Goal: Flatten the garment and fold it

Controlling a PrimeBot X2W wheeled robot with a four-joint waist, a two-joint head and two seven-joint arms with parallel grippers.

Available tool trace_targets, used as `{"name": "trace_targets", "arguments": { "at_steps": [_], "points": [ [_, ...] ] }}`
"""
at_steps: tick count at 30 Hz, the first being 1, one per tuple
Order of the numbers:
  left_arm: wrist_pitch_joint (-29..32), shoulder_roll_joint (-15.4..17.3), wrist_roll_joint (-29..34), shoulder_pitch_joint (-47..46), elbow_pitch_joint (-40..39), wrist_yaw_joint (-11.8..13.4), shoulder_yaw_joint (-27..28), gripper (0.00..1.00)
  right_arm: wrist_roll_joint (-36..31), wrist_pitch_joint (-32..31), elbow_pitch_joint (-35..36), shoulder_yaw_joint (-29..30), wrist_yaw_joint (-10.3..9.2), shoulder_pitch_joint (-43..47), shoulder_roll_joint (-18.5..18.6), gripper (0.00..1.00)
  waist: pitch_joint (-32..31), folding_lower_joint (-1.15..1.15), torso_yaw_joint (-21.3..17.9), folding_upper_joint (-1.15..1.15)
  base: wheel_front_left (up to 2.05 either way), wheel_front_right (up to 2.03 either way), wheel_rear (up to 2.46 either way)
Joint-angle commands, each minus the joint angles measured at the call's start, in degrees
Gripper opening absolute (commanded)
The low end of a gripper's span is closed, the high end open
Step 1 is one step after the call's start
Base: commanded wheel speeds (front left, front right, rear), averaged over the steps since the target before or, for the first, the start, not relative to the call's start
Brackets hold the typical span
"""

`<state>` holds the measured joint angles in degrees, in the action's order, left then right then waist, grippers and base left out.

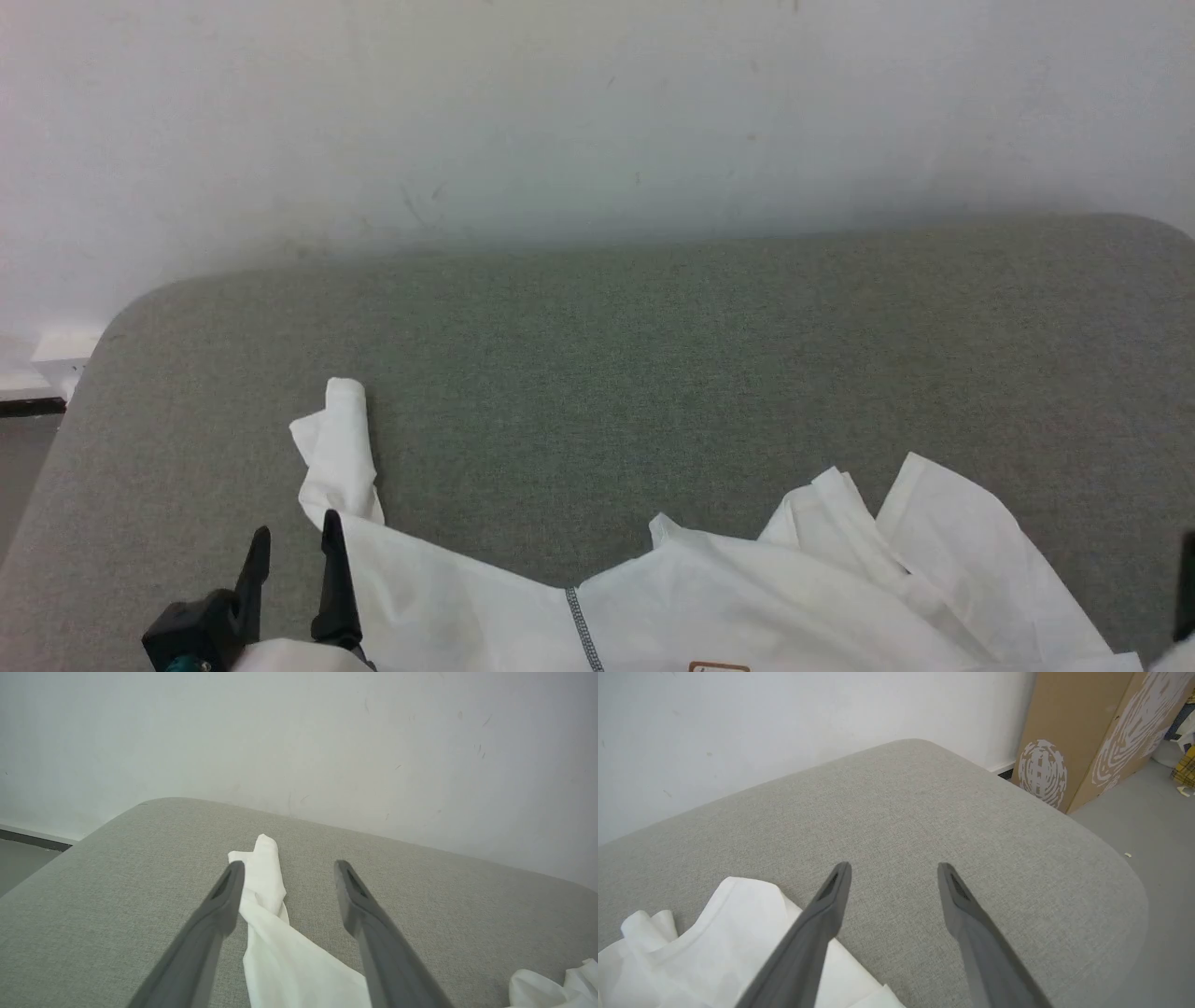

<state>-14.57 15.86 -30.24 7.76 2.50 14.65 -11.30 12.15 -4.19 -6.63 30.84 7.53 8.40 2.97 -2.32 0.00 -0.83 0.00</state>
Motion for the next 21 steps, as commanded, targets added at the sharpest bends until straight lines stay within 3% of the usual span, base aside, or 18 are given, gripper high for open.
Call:
{"name": "trace_targets", "arguments": {
  "at_steps": [1,5,11,15,21],
  "points": [
    [-0.1,-0.1,0.1,-1.2,0.1,-0.4,0.1,1.0,-2.1,-1.8,2.0,-2.3,-0.04,-3.0,-0.1,1.0,0.5,0.0,0.2,0.0,0.0,0.0,0.0],
    [-0.2,-0.2,0.2,-2.0,0.1,-0.7,0.3,1.0,-2.0,-11.0,3.6,-14.9,-0.04,-7.6,2.2,1.0,1.6,0.0,0.3,0.0,0.0,0.0,0.0],
    [-0.2,-0.8,0.5,-4.1,0.3,-1.5,-0.4,1.0,3.6,-25.2,-0.1,-35.3,-0.04,-15.3,8.2,1.0,4.5,0.0,1.3,0.0,0.0,0.0,0.0],
    [-0.3,-1.3,0.8,-6.1,0.8,-2.4,-0.8,1.0,7.4,-31.4,-5.3,-43.3,-0.04,-21.7,11.5,1.0,6.7,0.0,2.4,0.0,0.0,0.0,0.0],
    [-0.4,-2.0,1.2,-8.3,1.6,-3.6,-0.8,1.0,10.1,-37.1,-15.7,-49.6,-0.04,-28.6,13.5,1.0,9.3,0.0,3.7,0.0,0.0,0.0,0.0]
  ]
}}
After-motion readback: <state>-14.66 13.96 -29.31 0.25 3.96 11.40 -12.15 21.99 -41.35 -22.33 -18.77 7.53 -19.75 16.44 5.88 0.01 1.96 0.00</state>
